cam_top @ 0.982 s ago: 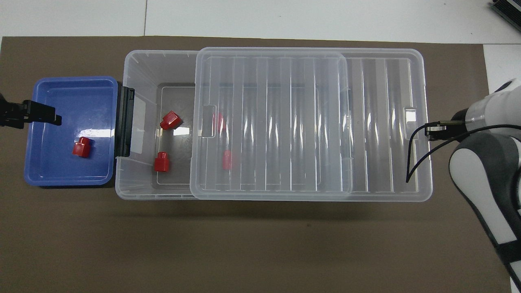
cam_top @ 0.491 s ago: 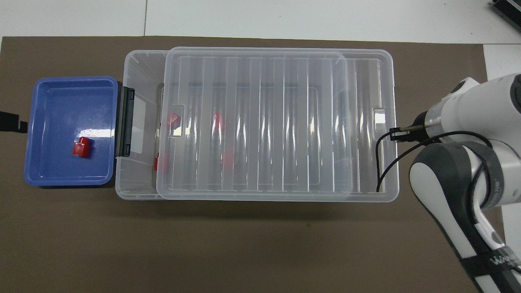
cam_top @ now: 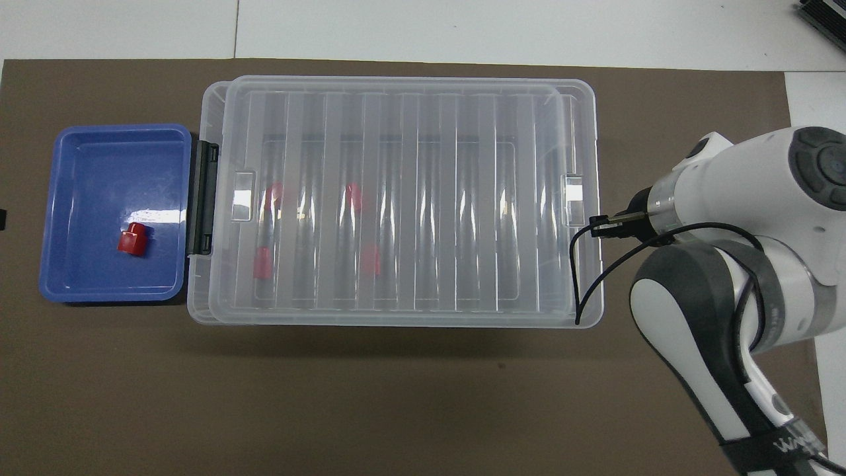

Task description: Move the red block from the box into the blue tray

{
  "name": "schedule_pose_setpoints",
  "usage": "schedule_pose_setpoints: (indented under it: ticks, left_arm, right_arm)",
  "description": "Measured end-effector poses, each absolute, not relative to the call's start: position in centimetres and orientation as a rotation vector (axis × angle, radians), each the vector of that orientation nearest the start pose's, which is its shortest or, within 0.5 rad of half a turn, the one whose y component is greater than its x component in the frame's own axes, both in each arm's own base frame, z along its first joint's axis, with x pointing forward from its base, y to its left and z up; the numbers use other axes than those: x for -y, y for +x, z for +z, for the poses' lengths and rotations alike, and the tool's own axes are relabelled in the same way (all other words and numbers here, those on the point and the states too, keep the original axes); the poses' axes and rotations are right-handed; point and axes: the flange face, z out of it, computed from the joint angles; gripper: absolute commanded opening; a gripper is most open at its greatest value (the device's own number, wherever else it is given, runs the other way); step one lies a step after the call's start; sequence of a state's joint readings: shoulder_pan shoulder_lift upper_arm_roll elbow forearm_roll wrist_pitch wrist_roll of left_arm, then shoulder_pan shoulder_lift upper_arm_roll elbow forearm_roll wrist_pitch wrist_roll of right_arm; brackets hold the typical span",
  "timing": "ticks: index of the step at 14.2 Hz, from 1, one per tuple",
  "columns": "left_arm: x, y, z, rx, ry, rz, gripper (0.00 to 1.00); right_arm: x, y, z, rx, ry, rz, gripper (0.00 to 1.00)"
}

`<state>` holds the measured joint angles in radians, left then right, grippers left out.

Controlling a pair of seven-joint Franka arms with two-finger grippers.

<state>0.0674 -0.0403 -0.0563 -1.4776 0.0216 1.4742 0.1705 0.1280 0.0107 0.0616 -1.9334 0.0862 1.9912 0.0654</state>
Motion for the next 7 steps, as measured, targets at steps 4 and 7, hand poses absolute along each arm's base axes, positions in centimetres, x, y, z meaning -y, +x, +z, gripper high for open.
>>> schedule_pose_setpoints:
  ticks: [4, 7]
  left_arm:
    - [1.8, 53.1, 67.1, -0.327, -3.1, -0.021, 1.0]
    - [1.4, 53.1, 67.3, -0.316, -3.101, -0.025, 1.0]
  right_arm:
    - [-12.3, 55.2, 48.3, 0.145, -3.047, -0.054, 0.0]
    - [-12.3, 55.4, 48.4, 0.141, -3.044, -0.079, 0.0]
